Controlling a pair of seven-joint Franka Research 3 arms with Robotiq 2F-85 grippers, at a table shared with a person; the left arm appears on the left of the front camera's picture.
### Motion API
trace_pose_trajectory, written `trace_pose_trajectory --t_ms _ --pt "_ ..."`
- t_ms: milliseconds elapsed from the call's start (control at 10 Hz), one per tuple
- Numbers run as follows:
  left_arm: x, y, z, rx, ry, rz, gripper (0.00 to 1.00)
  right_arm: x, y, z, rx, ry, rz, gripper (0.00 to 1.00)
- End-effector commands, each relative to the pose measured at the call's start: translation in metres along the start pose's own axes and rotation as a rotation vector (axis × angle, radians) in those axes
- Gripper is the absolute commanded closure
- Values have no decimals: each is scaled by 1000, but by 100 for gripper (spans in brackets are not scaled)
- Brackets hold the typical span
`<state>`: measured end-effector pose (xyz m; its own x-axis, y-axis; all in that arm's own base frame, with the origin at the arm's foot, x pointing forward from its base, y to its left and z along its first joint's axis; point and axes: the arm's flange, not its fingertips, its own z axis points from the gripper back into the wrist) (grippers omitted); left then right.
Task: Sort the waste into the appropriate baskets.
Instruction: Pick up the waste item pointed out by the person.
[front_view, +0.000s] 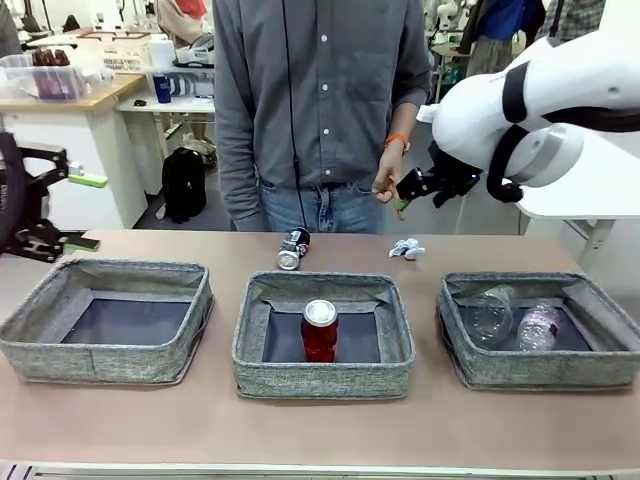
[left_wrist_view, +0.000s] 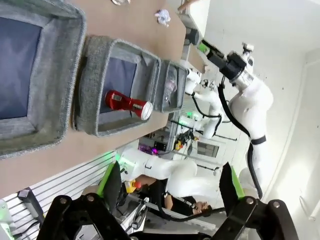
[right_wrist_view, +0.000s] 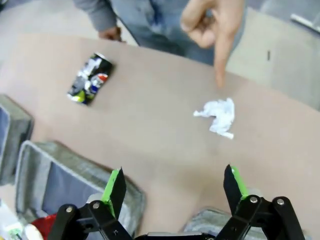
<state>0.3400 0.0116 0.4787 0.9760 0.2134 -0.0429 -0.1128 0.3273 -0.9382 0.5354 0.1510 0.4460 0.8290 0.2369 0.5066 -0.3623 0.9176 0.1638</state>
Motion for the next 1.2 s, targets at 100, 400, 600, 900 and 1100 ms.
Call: trace_pose_trajectory --t_ms 100,400,600,900,1100 --pt "4 -5 -5 -3 32 -10 0 31 -38 -58 -55 155 -46 0" --pt "4 -5 -5 -3 32 -10 0 32 -66 -95 -52 205 -74 0" --pt "4 -5 -5 -3 32 -10 0 28 -75 -121 9 241 -72 0" --pt "4 -5 -5 -3 32 -10 0 21 -90 -149 24 153 -90 0" --pt "4 -5 -5 -3 32 -10 0 19 -93 -156 39 103 -70 0"
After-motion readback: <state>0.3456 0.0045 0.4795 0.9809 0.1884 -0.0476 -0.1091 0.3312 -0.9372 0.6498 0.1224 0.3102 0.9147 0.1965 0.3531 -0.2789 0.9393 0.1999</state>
